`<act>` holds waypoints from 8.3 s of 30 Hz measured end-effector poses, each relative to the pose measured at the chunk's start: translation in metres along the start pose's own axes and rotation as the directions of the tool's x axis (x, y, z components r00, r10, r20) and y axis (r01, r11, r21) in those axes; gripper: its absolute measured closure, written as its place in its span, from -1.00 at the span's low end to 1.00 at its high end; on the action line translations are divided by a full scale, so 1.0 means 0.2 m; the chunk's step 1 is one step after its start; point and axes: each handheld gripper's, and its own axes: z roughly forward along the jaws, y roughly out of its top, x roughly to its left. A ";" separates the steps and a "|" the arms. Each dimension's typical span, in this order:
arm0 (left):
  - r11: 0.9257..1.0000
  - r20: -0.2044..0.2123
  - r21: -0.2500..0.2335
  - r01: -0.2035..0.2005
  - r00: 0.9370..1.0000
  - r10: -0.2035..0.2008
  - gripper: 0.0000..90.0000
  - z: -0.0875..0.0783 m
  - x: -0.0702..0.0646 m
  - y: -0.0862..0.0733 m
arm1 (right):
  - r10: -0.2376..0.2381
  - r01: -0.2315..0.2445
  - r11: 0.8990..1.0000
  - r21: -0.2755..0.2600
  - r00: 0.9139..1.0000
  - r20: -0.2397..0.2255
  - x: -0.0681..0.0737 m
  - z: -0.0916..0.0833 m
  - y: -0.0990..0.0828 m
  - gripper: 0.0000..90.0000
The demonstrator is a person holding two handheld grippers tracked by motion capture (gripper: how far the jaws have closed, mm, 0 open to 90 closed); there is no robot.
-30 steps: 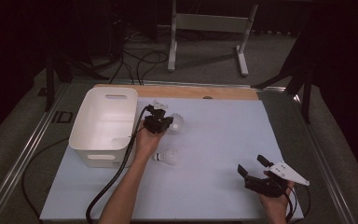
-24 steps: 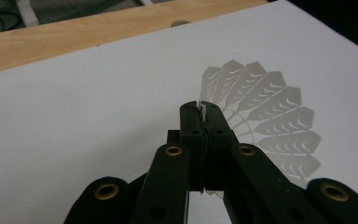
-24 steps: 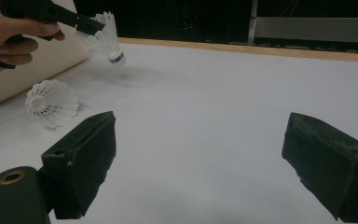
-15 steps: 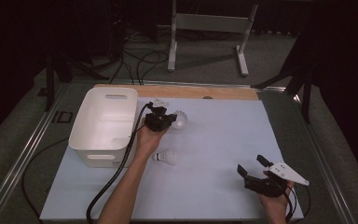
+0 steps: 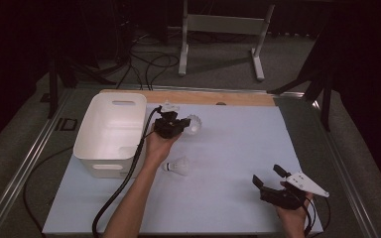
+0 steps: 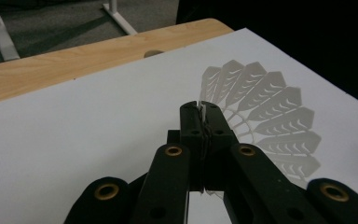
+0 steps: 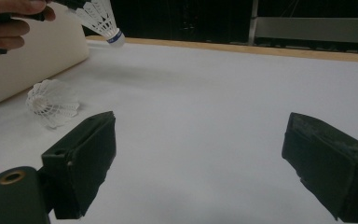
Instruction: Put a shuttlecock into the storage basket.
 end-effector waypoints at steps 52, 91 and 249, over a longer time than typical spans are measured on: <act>0.996 0.053 -0.091 -0.025 0.998 0.030 1.00 -0.20 -0.04 0.11 | 0.000 0.000 1.000 0.003 1.000 -0.004 0.01 0.01 0.00 -0.78; 0.993 0.079 -0.101 -0.055 0.995 0.063 1.00 -0.26 -0.05 0.17 | 0.000 0.000 1.000 0.000 1.000 -0.001 0.00 0.00 0.00 -0.78; 0.988 0.166 -0.115 -0.101 0.979 0.119 1.00 -0.56 0.07 0.19 | 0.002 -0.002 1.000 0.002 1.000 0.000 0.00 0.01 0.00 -0.78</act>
